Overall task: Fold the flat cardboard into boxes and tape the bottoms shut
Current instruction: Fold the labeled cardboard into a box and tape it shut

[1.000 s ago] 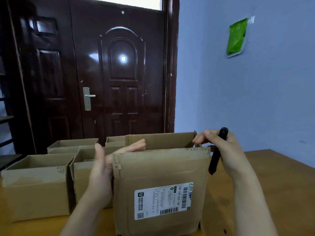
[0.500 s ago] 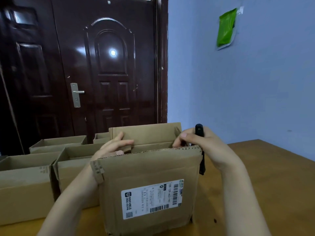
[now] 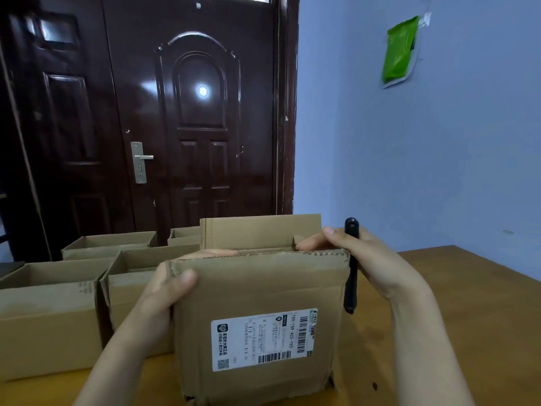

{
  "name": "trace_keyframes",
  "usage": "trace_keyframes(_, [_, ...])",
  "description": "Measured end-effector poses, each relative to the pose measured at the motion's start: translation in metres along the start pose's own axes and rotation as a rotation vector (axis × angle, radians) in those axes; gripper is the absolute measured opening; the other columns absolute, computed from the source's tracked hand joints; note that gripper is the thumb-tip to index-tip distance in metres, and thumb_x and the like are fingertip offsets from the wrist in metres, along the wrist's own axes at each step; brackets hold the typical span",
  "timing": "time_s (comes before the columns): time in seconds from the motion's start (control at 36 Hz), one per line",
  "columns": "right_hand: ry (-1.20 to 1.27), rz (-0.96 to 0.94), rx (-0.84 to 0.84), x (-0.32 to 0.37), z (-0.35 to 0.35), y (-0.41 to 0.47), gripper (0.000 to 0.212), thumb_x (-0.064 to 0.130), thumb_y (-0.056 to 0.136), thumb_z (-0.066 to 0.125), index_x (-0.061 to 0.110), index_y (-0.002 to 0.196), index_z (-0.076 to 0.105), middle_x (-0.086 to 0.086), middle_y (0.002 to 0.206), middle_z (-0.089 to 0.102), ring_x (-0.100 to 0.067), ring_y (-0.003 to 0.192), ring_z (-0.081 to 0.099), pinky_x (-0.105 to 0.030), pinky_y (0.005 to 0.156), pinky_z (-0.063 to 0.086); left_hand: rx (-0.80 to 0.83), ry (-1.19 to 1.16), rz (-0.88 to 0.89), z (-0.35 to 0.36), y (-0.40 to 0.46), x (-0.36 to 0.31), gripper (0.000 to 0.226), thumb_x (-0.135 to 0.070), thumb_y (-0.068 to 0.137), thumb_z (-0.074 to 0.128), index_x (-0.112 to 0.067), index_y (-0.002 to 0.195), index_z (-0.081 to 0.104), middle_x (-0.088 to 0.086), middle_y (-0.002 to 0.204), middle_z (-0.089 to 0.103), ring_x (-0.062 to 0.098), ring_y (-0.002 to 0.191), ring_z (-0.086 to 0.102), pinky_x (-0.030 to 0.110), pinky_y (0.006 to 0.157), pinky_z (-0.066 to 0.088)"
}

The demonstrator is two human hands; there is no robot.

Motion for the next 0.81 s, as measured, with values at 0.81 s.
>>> trace_keyframes(0.81, [-0.337, 0.025, -0.11, 0.016, 0.008, -0.002, 0.023, 0.033, 0.094, 0.052, 0.025, 0.095, 0.074, 0.013, 0.099, 0.07, -0.003, 0.096, 0.063, -0.022, 0.085, 0.047, -0.195, 0.311, 0.158, 0.025, 0.013, -0.015, 0.061, -0.008, 0.083, 0.068, -0.044, 0.124, 0.04, -0.012, 0.126, 0.047, -0.009, 0.112, 0.047, 0.004, 0.087, 0.041])
Point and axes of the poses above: each hand's wrist, its own y-axis towards the middle knuckle, its own z-axis out of the palm, x = y × z, the point moved 1 cm from there along y, towards the middle knuckle
